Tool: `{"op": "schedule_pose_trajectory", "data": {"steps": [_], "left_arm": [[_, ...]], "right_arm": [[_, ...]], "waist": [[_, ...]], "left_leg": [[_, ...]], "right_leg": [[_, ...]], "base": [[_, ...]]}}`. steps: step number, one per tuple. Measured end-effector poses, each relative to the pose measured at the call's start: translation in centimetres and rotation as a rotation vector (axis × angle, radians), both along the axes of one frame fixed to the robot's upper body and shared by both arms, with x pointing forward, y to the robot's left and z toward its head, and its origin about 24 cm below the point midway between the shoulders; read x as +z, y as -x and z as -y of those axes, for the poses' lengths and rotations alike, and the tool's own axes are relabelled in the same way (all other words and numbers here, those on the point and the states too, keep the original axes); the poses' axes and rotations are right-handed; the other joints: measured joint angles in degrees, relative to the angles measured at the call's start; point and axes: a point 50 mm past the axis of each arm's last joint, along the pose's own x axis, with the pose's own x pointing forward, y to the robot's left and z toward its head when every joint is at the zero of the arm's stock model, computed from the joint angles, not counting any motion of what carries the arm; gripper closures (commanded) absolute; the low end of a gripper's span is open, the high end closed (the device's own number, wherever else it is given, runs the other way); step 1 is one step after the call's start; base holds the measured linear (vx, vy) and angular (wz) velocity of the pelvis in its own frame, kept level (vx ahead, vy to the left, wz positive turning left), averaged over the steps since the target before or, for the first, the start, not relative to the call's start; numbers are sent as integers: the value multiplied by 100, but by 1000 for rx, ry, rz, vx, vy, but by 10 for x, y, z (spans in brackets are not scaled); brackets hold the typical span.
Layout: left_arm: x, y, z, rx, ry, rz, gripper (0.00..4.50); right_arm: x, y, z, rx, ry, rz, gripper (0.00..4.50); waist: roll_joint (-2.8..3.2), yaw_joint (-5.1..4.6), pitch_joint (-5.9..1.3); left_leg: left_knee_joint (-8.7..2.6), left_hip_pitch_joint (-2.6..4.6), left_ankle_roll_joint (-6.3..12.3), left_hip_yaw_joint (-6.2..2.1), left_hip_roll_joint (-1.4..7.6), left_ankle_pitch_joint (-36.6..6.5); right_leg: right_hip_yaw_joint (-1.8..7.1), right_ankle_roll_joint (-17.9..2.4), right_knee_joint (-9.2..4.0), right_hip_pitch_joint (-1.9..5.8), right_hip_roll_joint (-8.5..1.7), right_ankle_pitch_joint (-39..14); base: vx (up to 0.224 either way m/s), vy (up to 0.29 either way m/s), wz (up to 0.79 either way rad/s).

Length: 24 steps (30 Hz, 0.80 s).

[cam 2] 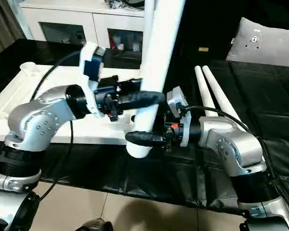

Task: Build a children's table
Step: Pick table leg

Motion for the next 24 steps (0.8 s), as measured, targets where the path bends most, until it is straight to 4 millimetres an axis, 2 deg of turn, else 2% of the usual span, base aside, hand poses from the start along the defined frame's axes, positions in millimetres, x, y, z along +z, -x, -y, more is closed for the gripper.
{"op": "schedule_pose_trajectory", "data": {"steps": [1,3,6,16,17,19,21,24], "left_arm": [[0,0,0,-1,1,2,268],[0,0,0,1,2,5,268],[0,0,-1,1,2,5,268],[0,-2,-2,10,6,-3,268],[0,-2,-2,12,8,-4,268],[0,-1,-2,10,8,1,268],[1,-1,-2,9,12,11,268],[0,-1,-1,8,11,11,268]], "right_arm": [[0,0,0,0,0,-2,181],[0,1,0,9,-8,-9,188],[0,1,-1,17,-17,-18,225],[0,1,-3,16,-21,-16,244],[0,1,-4,13,-23,-17,190],[-1,0,-3,-1,-35,-44,177],[-2,0,-3,-6,-57,-81,142],[2,-1,-2,-5,-64,-84,130]], "waist": [[0,0,0],[0,0,0],[0,1,0],[0,1,0],[0,1,0],[0,1,0],[0,5,0],[0,3,0]], "left_leg": [[0,0,0,0,0,0],[0,0,0,0,0,0],[0,0,1,0,0,0],[2,0,2,0,0,1],[2,0,2,0,0,1],[3,0,2,0,0,1],[3,0,2,0,0,1],[4,0,2,0,0,1]], "right_leg": [[0,0,0,0,0,0],[0,0,0,0,0,0],[0,0,0,0,0,0],[0,-1,1,1,0,1],[0,-1,2,1,0,1],[0,-2,2,1,0,1],[0,-2,2,1,0,1],[0,-3,2,1,0,2]], "base": [[0,0,0],[0,0,0],[0,0,0],[0,0,0],[0,0,0],[0,0,0],[0,0,0],[0,0,0]]}}
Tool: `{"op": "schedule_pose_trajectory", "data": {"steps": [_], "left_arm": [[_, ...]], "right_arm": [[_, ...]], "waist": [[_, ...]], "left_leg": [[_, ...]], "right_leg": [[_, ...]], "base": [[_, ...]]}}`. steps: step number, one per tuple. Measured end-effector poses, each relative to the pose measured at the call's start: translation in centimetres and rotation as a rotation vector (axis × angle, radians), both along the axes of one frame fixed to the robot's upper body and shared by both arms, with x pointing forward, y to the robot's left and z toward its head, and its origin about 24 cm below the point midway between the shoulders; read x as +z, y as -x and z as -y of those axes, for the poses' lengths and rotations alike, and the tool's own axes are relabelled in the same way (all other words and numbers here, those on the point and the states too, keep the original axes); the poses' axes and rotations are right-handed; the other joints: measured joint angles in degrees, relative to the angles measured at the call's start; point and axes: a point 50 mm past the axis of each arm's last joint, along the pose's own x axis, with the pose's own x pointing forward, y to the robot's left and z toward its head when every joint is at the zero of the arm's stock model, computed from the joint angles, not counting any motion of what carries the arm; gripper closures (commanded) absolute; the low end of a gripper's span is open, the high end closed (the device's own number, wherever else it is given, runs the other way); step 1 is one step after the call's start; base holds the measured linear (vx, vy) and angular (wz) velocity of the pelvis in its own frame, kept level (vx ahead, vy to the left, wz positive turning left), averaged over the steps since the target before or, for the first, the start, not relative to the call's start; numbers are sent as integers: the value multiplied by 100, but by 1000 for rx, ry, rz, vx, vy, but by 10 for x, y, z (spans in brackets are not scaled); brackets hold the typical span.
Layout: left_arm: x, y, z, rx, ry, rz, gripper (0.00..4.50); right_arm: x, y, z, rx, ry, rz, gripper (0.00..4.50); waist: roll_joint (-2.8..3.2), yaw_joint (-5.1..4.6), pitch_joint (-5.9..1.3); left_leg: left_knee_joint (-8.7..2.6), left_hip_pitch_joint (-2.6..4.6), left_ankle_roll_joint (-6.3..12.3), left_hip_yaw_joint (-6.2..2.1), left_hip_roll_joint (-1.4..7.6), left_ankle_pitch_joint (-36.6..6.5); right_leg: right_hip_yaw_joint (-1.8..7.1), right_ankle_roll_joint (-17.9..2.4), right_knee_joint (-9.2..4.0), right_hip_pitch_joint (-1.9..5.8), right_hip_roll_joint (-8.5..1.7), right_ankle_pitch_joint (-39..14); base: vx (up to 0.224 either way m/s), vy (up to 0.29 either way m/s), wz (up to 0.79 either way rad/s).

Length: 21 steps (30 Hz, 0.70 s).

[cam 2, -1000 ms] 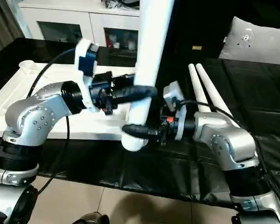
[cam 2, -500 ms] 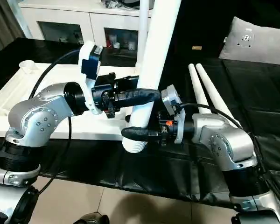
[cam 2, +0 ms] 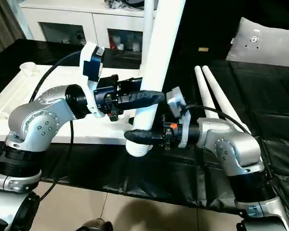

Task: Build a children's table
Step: Pick table leg

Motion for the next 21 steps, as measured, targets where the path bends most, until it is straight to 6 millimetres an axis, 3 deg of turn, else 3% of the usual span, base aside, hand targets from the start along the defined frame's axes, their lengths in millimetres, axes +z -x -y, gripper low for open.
{"op": "schedule_pose_trajectory", "data": {"steps": [8,9,21], "left_arm": [[0,0,0,-1,-2,1,268],[0,0,0,-2,-2,1,268],[-1,-2,0,17,-8,-2,268]], "right_arm": [[2,-1,1,-13,-3,23,129],[2,-1,1,-11,-4,25,164],[3,0,0,-1,1,46,237]], "waist": [[0,0,0],[0,0,0],[0,1,0]], "left_leg": [[0,0,0,0,0,0],[0,0,0,0,0,0],[4,0,0,0,0,0]], "right_leg": [[0,0,0,0,0,0],[0,0,0,0,0,0],[0,-2,2,1,0,1]], "base": [[0,0,0],[0,0,0],[0,0,0]]}}
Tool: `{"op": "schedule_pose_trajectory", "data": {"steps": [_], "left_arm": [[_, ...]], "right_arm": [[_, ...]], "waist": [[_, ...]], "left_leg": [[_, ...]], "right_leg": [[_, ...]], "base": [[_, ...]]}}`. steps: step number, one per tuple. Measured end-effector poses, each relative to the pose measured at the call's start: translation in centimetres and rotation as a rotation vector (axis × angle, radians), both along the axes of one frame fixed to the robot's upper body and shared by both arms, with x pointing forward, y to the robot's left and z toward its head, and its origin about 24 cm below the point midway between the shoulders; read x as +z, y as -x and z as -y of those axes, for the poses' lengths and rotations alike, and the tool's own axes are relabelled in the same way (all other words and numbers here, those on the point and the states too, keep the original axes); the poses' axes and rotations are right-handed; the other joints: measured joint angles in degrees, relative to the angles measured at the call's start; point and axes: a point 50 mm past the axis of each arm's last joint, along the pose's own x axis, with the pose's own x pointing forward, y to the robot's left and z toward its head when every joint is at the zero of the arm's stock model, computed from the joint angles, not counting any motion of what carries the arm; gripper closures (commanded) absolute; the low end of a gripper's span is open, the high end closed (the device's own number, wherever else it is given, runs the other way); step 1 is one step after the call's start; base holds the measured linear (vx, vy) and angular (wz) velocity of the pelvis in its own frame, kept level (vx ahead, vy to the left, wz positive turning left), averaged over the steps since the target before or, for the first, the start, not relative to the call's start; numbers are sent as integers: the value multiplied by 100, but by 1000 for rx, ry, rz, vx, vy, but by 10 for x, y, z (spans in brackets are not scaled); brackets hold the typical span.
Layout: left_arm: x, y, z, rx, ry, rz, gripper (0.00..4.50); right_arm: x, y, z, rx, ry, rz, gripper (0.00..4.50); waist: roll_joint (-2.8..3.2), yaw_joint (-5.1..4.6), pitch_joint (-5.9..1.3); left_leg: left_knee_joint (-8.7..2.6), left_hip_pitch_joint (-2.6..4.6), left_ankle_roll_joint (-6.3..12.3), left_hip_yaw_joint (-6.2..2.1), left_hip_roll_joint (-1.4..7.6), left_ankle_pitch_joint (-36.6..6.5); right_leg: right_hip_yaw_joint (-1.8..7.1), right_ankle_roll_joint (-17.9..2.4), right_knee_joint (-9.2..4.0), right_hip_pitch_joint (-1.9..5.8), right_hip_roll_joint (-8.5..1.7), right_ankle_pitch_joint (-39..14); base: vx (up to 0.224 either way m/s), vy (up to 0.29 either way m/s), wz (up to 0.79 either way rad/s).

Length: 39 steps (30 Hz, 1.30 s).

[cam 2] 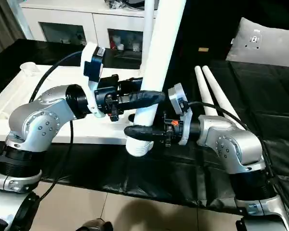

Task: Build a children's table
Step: Pick table leg

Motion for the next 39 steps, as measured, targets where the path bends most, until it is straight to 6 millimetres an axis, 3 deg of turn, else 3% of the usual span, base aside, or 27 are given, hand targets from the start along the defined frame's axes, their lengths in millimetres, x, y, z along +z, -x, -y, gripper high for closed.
{"op": "schedule_pose_trajectory", "data": {"steps": [5,6,19,29,39], "left_arm": [[-1,-2,0,25,-12,-4,268],[-2,-2,0,31,-16,-4,212],[-16,4,12,64,-8,-54,125],[-23,6,20,131,155,-158,125],[3,8,22,121,448,-222,125]], "right_arm": [[-1,-1,0,-13,12,2,245],[-2,-1,0,-16,13,-2,247],[-13,-1,-15,-49,6,-5,259],[-21,0,-22,-136,-51,-16,261],[-29,3,-34,-275,-95,-70,261]], "waist": [[0,0,0],[0,0,0],[0,2,0],[0,3,0],[8,-13,-5]], "left_leg": [[2,0,0,0,0,0],[2,0,0,0,0,0],[5,1,0,0,1,0],[10,0,1,-1,1,-1],[8,2,0,-3,1,-1]], "right_leg": [[0,-1,1,0,0,1],[0,-1,1,0,0,1],[0,-6,2,2,0,4],[0,-6,0,5,-1,5],[-1,-5,-1,6,0,7]], "base": [[0,0,0],[0,0,0],[0,0,0],[0,0,0],[0,0,0]]}}
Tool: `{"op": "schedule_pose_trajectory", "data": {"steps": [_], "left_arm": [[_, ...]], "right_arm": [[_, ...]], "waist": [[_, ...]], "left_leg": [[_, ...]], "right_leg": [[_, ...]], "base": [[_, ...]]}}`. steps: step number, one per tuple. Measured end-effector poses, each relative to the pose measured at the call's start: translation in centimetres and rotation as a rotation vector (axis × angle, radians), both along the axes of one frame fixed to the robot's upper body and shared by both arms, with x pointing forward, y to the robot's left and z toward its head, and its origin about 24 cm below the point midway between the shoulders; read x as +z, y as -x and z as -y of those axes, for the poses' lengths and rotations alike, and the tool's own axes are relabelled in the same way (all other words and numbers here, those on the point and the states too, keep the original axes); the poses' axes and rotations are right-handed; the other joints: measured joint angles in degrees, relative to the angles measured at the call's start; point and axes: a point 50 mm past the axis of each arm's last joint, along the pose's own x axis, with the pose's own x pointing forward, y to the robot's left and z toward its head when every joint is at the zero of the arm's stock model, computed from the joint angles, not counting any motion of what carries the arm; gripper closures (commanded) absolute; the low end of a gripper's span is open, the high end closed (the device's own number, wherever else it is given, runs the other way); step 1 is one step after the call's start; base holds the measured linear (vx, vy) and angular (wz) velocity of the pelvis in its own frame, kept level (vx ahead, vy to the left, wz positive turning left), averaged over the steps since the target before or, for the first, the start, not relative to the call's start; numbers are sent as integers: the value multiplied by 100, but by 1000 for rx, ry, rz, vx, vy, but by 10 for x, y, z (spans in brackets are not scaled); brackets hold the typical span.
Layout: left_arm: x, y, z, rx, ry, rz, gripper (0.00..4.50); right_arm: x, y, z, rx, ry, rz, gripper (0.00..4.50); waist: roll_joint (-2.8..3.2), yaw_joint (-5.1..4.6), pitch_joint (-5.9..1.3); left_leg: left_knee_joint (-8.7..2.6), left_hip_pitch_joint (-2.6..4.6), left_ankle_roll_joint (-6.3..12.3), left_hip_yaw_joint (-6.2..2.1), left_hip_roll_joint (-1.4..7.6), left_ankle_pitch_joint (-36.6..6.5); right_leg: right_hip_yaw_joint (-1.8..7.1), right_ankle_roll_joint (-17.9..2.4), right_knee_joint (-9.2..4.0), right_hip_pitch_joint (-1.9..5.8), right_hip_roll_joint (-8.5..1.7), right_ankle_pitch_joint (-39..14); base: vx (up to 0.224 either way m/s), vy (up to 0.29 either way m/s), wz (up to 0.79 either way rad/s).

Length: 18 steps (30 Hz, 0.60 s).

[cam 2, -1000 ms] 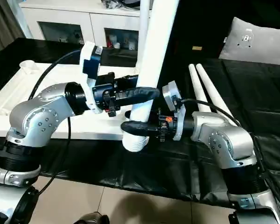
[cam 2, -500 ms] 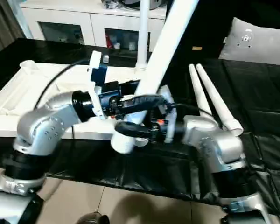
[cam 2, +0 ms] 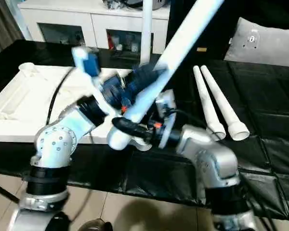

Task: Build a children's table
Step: Pick table leg

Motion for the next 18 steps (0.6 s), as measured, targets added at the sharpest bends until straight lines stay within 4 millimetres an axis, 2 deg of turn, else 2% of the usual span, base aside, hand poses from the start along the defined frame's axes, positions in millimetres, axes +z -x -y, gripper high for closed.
{"op": "schedule_pose_trajectory", "data": {"steps": [4,6,9,14,18], "left_arm": [[5,-7,-12,65,-31,14,125],[6,-16,-28,147,-99,39,125],[2,-27,-53,279,-175,32,125],[-18,-41,-76,433,-393,23,125],[-40,-48,-99,548,-598,28,125]], "right_arm": [[-8,-8,1,-178,34,-43,261],[-14,-18,18,-342,98,-62,261],[-17,-23,38,-464,166,-70,261],[-22,-26,41,-595,305,-58,261],[-15,-31,42,-707,268,4,261]], "waist": [[31,-19,-3],[47,-34,-13],[58,-69,-21],[60,-144,-21],[67,-189,-21]], "left_leg": [[-1,1,-1,-2,-1,0],[-2,4,-2,-2,-2,1],[-7,5,-3,-3,-3,1],[-13,3,-5,-2,-3,2],[-28,0,-12,0,-3,7]], "right_leg": [[1,6,-1,-1,1,5],[2,8,-1,0,1,7],[2,13,-3,0,1,7],[3,25,-4,-5,2,-1],[8,31,-4,-17,5,-5]], "base": [[0,0,0],[0,0,0],[0,0,0],[0,0,0],[0,0,0]]}}
